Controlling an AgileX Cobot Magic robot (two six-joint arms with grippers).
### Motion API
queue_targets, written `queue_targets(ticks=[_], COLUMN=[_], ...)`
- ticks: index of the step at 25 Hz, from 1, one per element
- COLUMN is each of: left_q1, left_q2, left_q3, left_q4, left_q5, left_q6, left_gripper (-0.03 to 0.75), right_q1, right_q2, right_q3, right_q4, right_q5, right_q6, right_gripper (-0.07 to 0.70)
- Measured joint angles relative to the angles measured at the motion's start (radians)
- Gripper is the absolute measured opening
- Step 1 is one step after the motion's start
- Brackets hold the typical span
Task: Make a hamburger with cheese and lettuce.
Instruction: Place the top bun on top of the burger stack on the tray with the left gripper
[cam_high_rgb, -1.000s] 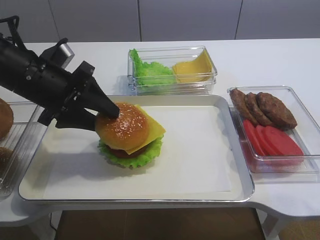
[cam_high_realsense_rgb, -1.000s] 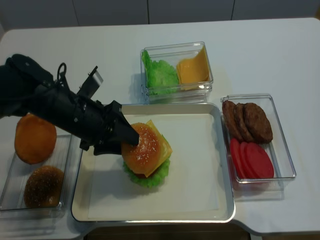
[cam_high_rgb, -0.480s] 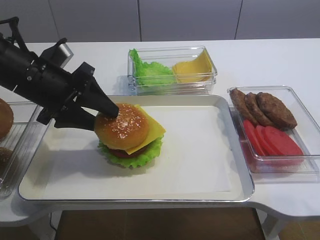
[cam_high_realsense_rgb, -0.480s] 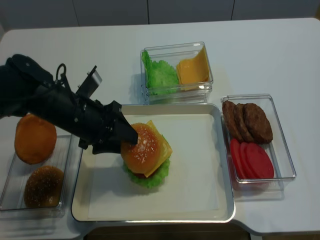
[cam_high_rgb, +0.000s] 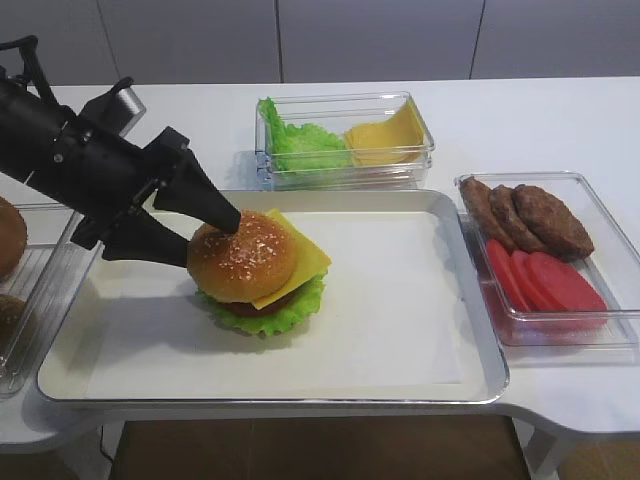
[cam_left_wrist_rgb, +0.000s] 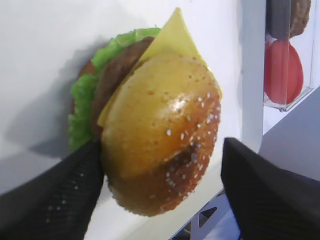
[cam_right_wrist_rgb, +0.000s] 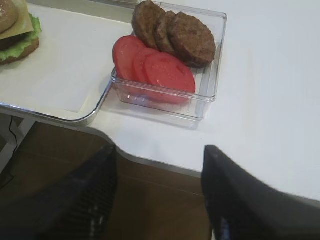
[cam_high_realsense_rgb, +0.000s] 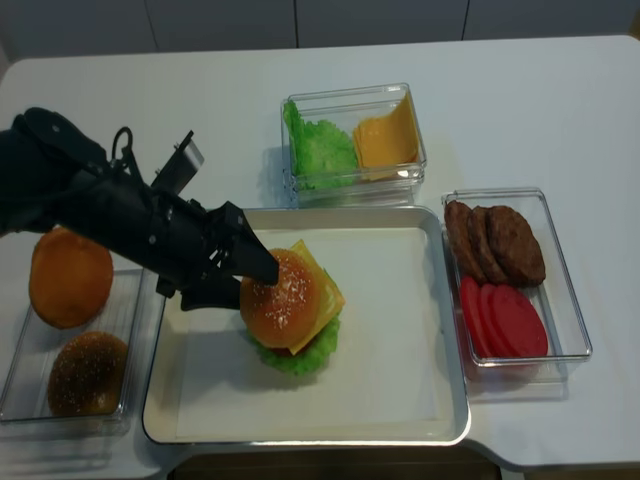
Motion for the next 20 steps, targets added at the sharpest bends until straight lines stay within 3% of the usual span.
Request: queue_targets(ticks=[17, 20], left_q1=[0.000, 0.004], left_q2=[0.000, 0.000], left_q3=[-0.030, -0.080], left_q4=[0.088, 0.098], left_q5=[-0.011, 0.020], left_q6=[-0.053, -0.078], left_gripper=[0.545, 0.545], right_q1=[0.000, 0.000], right_q2=[0.000, 0.000], right_q3=[0.000, 0.000], right_q4=[0.000, 0.000], right_q5=[0.000, 0.000], right_q6=[0.000, 0.000], right_gripper=[0.424, 0.424])
